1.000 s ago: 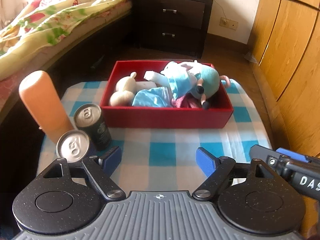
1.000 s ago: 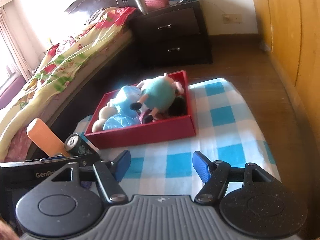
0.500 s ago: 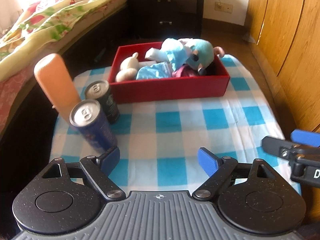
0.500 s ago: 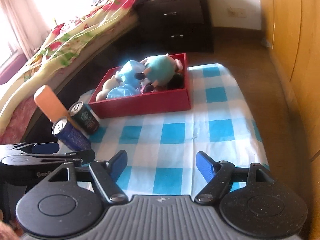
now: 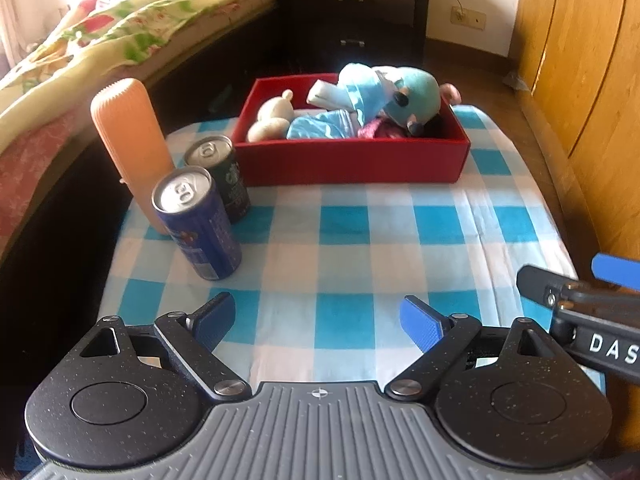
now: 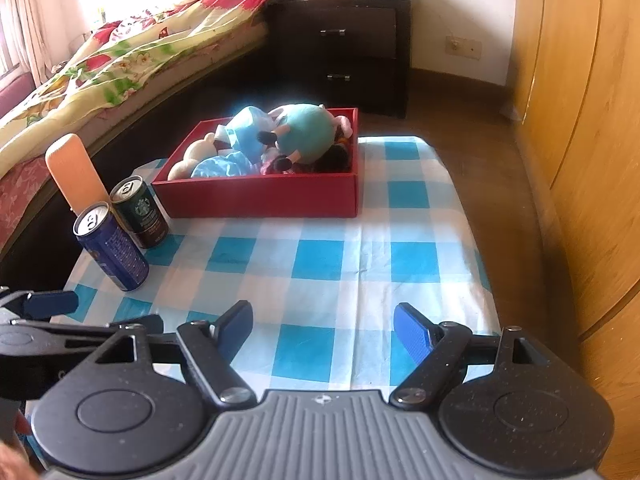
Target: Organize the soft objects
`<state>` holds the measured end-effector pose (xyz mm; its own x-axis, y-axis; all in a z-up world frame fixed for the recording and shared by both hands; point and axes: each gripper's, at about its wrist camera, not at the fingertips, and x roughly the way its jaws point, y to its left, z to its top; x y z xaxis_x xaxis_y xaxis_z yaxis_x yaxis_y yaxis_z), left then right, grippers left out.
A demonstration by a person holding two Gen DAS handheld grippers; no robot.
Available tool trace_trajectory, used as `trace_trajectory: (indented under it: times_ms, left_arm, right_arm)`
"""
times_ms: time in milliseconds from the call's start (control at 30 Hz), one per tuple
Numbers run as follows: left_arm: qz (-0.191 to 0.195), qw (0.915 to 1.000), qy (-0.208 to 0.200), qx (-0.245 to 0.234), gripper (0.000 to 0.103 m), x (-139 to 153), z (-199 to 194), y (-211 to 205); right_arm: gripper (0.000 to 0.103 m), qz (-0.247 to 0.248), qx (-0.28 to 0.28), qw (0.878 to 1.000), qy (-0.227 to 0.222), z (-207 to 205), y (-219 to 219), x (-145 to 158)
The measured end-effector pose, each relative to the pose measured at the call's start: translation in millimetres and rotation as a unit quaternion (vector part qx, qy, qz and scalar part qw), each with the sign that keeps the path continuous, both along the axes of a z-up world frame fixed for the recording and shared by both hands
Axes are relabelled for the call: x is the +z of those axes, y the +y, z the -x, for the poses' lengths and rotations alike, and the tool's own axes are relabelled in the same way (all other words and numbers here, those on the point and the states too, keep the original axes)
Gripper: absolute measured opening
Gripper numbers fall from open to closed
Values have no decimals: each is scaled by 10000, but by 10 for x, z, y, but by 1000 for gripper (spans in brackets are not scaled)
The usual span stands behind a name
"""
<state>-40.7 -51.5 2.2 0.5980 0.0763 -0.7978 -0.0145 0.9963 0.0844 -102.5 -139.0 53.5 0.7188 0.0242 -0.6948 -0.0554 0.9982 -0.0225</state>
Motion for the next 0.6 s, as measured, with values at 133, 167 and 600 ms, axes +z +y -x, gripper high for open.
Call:
trace_trajectory:
  times_ms: [133,167,600]
  left_arm:
    - [-24,9999,-86,70,87,24,-11,8]
    - [-57,9999,-98,67,87,27,-14,1]
    - [-191,9991,-369,70,87,141,17,-47]
  right_arm:
    - [57,0,-63,10000,-20,-14,-21,-12]
    - [57,-7,-67,10000,-18,-18,-19,-12]
    - [57,48,-12,9997,-234,8,55,69]
